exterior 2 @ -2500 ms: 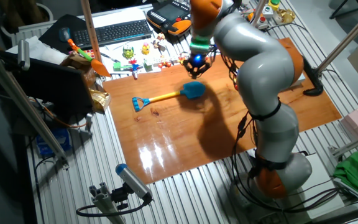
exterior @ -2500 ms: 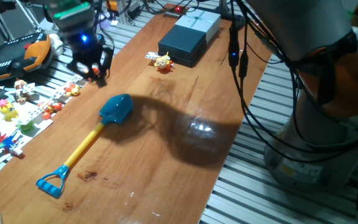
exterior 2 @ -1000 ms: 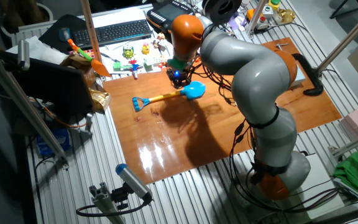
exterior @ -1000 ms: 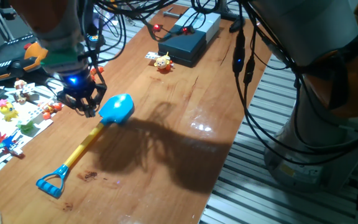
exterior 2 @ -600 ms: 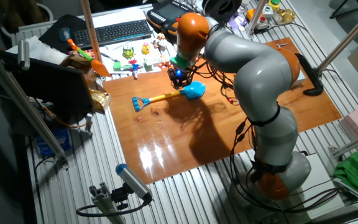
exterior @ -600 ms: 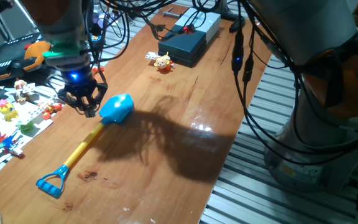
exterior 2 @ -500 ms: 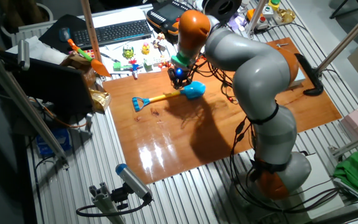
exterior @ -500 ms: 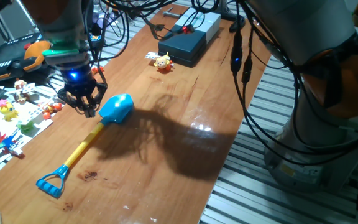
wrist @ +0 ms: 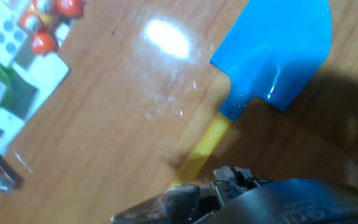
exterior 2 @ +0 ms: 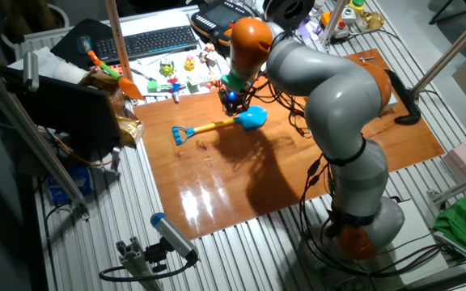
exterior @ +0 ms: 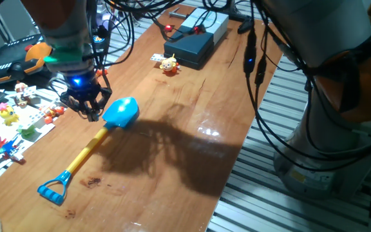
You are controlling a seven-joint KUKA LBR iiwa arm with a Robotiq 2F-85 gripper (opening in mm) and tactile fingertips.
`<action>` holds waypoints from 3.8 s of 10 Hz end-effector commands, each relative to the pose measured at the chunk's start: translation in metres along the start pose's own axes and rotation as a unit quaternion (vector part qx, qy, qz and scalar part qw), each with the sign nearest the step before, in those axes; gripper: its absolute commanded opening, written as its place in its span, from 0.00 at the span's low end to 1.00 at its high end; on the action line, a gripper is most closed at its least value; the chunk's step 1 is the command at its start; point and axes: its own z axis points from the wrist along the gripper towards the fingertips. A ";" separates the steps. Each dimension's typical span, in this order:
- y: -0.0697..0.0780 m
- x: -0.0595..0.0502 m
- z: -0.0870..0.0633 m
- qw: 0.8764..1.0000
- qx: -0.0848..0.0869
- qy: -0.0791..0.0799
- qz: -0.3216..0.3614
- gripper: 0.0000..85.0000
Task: Use a shovel to scoop up an object
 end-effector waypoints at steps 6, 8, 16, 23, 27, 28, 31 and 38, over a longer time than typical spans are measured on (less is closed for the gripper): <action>0.000 0.000 0.000 1.000 0.008 -0.021 0.014 0.01; 0.000 0.000 0.000 0.999 0.001 -0.039 0.010 0.01; 0.022 0.023 0.015 0.995 -0.006 -0.070 0.077 0.30; 0.049 0.025 0.052 0.981 -0.014 -0.128 0.147 0.64; 0.054 0.032 0.064 0.976 -0.019 -0.143 0.165 0.65; 0.056 0.033 0.067 0.974 -0.020 -0.147 0.171 0.66; 0.057 0.038 0.082 0.968 -0.024 -0.162 0.190 0.74; 0.046 0.034 0.103 0.962 -0.039 -0.178 0.203 0.75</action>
